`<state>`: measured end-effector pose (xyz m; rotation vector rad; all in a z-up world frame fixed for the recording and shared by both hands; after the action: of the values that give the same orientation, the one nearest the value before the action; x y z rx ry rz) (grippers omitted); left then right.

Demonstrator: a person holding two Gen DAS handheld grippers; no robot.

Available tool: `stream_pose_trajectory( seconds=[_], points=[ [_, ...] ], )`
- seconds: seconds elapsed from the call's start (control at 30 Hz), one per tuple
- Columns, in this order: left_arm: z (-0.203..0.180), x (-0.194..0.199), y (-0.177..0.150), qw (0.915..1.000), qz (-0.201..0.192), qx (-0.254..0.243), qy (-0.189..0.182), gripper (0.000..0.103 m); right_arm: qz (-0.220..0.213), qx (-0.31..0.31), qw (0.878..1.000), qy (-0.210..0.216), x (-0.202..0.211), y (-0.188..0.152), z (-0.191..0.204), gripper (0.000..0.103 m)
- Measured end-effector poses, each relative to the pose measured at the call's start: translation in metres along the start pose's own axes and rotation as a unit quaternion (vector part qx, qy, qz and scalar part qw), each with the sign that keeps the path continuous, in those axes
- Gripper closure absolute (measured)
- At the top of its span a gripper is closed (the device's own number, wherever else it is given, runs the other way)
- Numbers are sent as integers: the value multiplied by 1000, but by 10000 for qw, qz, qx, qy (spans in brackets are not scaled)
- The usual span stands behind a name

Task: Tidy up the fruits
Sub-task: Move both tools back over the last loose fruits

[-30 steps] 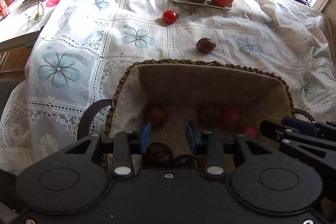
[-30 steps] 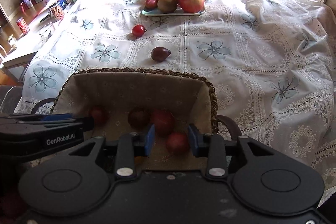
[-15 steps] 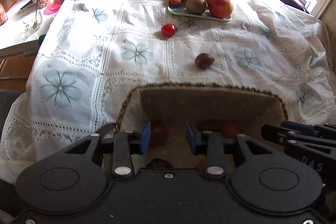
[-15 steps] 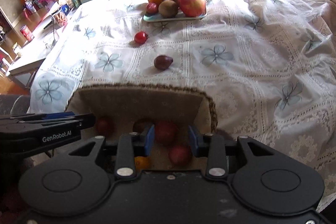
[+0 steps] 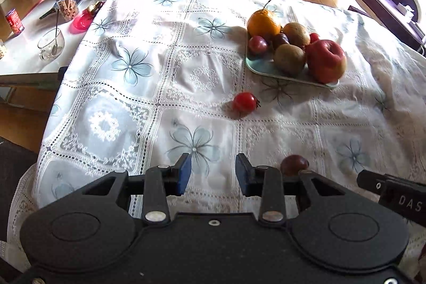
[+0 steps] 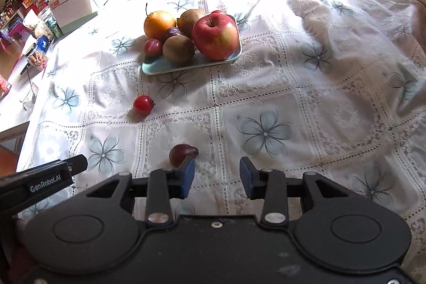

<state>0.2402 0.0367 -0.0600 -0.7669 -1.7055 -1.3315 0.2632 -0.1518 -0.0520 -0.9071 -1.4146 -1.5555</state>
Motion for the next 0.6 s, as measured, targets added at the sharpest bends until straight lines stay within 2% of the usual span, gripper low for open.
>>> stream_pose_trajectory(
  seconds=[0.1,0.3,0.4,0.53,0.6],
  points=[
    [-1,-21,15,9998,59,176,-86,58,244,-192,9995,81,-26,8,6,63],
    [-8,-59,30,9995,-91,299,-42,58,641,-401,9969,217,-68,5,19,63],
    [-7,-74,23,9993,79,359,-47,59,724,-482,9958,291,-80,2,23,62],
    [4,-91,12,9980,341,505,146,59,706,-496,9958,312,-86,0,25,58],
    [10,-94,10,9967,458,662,42,59,686,-452,9964,213,-90,2,27,57]
  ],
)
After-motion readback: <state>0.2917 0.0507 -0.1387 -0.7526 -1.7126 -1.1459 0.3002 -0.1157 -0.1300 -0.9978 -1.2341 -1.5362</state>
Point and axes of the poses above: each gripper's, at about its wrist camera, not at the fingertips, and x roughly against the way its jaws point, z to its left, y to its top, the point moved 7 cm from there along -x, roughly the way its jaws point, and after that the axes turned 3 degrees about x, right-handed, at the moved point
